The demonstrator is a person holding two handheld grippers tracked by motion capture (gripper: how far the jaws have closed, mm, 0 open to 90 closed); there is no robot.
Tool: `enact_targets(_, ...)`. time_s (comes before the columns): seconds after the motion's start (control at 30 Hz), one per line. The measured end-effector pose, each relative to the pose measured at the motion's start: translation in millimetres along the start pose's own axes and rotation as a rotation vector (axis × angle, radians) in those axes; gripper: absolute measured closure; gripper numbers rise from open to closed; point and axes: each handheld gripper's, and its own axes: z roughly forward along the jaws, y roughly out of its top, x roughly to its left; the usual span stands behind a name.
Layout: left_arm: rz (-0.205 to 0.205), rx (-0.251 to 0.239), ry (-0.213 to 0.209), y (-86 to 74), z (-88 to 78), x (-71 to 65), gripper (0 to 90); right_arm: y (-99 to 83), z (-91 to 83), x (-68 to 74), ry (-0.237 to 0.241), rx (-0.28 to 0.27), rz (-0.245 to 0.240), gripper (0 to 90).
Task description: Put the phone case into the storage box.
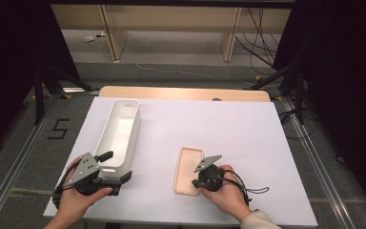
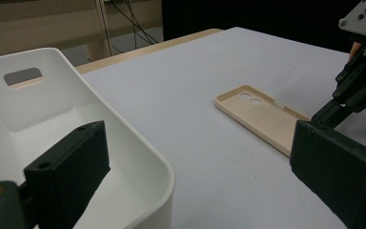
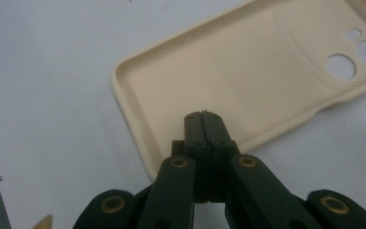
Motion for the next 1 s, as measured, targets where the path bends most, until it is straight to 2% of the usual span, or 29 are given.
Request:
enact_targets(0.27, 0.004, 0.004, 0.004, 0.3, -0.6, 0.1, 5.7, -0.7, 1.0, -0.1, -0.009, -0.020, 0.005, 90.0)
enact_targets(0.3, 0.005, 0.005, 0.004, 0.5, -0.7, 0.2, 5.7, -0.8, -1.4, -1.1, 0.006, -0.017, 0.010, 90.0)
enact_targets(0.33, 0.002, 0.004, 0.006, 0.9, -0.4, 0.4, 5.8, -1.1, -2.6, -0.8, 0.001, -0.036, 0.027, 87.8)
enact_targets(0.37, 0.000, 0.002, 0.006, 1.1, -0.1, 0.4, 5.8, -2.2, -4.9, -3.2, 0.006, -0.084, 0.000, 82.1)
enact_targets(0.4, -0.006, -0.003, 0.001, 1.6, 1.2, 0.7, 5.8, -2.6, -5.3, -2.5, -0.004, -0.107, 0.006, 80.2)
enact_targets(0.43, -0.002, 0.003, 0.006, 2.9, 2.1, 0.8, 5.8, -4.7, -9.4, -4.0, -0.006, -0.171, -0.014, 75.3)
enact_targets(0.5, 0.008, 0.000, 0.003, 3.5, 3.0, 1.4, 5.8, -7.7, -18.9, -4.9, 0.018, -0.207, 0.013, 67.6)
enact_targets(0.53, 0.002, 0.002, 0.005, 3.7, 3.4, 1.0, 5.8, -7.7, -18.9, -4.9, 0.018, -0.207, 0.013, 67.6)
enact_targets(0.57, 0.001, 0.002, 0.005, 4.1, 3.9, 0.9, 5.8, -10.5, -25.8, -6.4, 0.029, -0.273, 0.000, 60.6)
enact_targets(0.6, 0.002, 0.000, 0.004, 4.3, 4.3, 0.6, 5.8, -10.5, -25.8, -6.4, 0.029, -0.273, 0.000, 60.6)
enact_targets(0.63, -0.008, -0.002, 0.001, 3.9, 4.7, -0.2, 5.8, -12.3, -32.8, -8.1, 0.058, -0.345, -0.012, 55.4)
enact_targets(0.7, -0.006, -0.001, 0.001, 3.1, 4.4, -0.3, 5.8, -12.7, -39.2, -9.1, 0.070, -0.391, -0.024, 50.3)
enact_targets(0.87, 0.000, 0.002, 0.007, 3.1, 3.5, 0.8, 5.9, -15.3, -48.8, -9.1, 0.065, -0.444, -0.045, 44.4)
enact_targets(1.0, -0.007, 0.002, 0.006, 1.1, 1.8, 0.6, 6.0, -17.6, -51.2, -8.6, 0.068, -0.420, -0.056, 44.3)
